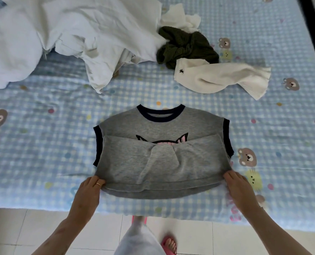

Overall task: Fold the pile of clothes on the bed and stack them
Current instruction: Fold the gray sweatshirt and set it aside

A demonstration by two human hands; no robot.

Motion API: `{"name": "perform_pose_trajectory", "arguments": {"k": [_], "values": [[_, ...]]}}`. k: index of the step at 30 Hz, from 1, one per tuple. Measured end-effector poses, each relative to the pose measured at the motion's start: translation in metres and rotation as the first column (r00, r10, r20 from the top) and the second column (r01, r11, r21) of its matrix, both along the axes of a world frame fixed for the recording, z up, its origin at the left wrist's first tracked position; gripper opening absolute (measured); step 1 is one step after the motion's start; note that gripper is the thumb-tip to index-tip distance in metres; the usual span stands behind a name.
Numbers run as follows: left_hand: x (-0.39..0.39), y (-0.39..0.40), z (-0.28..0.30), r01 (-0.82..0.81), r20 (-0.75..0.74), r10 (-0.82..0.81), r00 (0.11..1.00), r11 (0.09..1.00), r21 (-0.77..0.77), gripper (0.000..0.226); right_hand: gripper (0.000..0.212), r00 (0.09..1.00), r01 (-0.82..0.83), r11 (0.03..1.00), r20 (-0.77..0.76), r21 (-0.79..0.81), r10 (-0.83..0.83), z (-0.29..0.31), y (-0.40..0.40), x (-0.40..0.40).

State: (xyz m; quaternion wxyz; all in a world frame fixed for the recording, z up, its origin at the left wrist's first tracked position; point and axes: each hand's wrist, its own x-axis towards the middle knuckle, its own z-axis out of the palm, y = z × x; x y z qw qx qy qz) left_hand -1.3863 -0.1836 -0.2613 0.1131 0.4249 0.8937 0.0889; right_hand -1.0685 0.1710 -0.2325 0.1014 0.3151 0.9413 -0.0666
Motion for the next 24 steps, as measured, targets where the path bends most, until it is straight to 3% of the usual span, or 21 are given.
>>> {"name": "perform_pose_trajectory", "arguments": {"k": [4, 9, 17, 24], "values": [[0.005, -0.010, 0.014, -0.011, 0.033, 0.008, 0.999, 0.996, 0.093, 0.018, 0.041, 0.996, 0.055, 0.998, -0.073, -0.038, -0.057, 0.011, -0.005, 0.002], [0.031, -0.048, 0.048, 0.034, 0.035, -0.039, 0.999, 0.990, 0.136, 0.017, 0.039, 0.990, 0.080, 0.997, -0.117, -0.020, -0.082, 0.055, -0.026, 0.055], [0.087, -0.112, 0.102, 0.076, 0.051, -0.077, 0.996, 0.997, 0.028, 0.016, 0.033, 0.999, -0.010, 0.989, -0.042, -0.150, 0.003, 0.115, -0.051, 0.147], [0.099, -0.104, 0.143, 0.129, 0.143, -0.126, 0.982, 0.992, -0.013, 0.027, 0.023, 0.998, 0.008, 0.954, -0.056, -0.300, -0.026, 0.132, -0.052, 0.153]]}}
